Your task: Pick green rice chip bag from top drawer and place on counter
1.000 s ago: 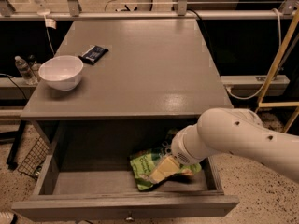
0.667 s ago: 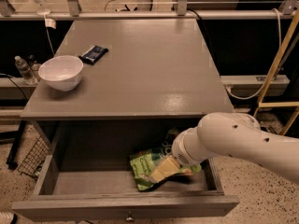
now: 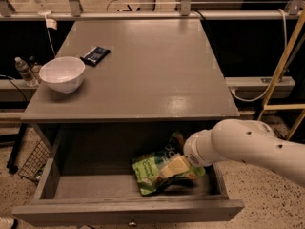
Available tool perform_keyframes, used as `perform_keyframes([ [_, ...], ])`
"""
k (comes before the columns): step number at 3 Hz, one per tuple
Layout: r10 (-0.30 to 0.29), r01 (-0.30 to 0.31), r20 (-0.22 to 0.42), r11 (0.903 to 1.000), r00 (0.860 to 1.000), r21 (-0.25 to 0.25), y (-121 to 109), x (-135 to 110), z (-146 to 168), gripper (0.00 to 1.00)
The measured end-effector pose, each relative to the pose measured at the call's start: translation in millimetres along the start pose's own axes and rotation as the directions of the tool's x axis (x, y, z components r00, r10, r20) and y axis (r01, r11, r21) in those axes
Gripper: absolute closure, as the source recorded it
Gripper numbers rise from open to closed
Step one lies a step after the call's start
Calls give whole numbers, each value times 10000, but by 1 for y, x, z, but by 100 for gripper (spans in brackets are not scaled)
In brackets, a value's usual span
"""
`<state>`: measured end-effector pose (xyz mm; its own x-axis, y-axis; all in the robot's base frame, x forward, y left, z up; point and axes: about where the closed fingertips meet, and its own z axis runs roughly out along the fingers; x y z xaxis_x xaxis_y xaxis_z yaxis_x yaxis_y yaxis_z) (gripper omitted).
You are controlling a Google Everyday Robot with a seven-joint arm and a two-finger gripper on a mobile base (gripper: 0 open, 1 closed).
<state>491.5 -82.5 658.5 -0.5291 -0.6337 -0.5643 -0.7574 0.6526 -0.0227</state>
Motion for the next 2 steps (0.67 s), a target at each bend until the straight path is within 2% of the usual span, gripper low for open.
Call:
perform_keyframes([
  [1,169,-167,60,9995,9998,-257,-2,1,12,0],
  [2,373,-371,15,9971,9993,-668,1,6,25,16],
])
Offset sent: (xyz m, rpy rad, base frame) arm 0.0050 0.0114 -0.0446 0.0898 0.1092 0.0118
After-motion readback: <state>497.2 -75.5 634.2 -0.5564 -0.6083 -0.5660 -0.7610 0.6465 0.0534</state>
